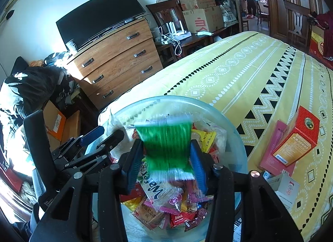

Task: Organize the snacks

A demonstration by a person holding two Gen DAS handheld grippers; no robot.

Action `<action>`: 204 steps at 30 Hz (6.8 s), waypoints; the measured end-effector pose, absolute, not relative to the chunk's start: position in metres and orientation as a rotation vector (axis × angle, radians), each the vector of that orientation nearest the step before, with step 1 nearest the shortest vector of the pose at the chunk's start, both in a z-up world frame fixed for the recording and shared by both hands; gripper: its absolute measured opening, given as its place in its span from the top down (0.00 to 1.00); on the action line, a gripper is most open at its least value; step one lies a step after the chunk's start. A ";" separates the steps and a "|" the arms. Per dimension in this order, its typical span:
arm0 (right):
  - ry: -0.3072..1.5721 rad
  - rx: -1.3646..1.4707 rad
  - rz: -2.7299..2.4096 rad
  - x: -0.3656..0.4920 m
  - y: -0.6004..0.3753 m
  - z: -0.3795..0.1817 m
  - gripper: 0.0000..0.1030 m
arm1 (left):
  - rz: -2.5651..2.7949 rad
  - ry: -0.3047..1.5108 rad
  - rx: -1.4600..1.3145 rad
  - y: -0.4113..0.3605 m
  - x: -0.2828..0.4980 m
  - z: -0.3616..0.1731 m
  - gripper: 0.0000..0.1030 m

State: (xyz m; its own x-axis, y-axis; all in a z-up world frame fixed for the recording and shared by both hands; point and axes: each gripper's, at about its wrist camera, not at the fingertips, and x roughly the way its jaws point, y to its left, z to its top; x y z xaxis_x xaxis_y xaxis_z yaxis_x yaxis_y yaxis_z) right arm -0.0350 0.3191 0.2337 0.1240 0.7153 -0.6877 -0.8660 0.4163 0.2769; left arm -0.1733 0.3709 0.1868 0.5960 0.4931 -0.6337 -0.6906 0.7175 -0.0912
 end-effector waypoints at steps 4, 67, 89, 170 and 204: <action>0.857 -0.211 1.164 -0.036 0.319 0.235 0.48 | 0.723 0.604 -0.344 0.370 -0.176 0.189 0.27; 0.876 -0.064 0.237 0.048 -0.193 -0.028 0.00 | 0.287 0.900 -0.041 -0.003 0.022 -0.014 0.00; 0.875 -0.077 0.230 0.046 -0.192 -0.028 0.00 | 0.287 0.900 -0.041 -0.003 0.022 -0.013 0.00; 0.868 -0.063 0.237 0.040 -0.195 -0.027 0.00 | 0.289 0.905 -0.047 -0.001 0.018 -0.011 0.00; 0.872 -0.097 0.218 0.036 -0.183 -0.022 0.00 | 0.289 0.906 -0.044 -0.002 0.018 -0.012 0.00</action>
State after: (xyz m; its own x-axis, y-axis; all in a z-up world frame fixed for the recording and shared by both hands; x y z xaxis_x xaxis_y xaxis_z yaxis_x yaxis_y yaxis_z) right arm 0.0359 -0.1834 -0.0221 0.6229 0.1502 -0.7677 -0.2293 0.9733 0.0044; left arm 0.0183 -0.0022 -0.0118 0.5807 0.2286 -0.7814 -0.2659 0.9604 0.0833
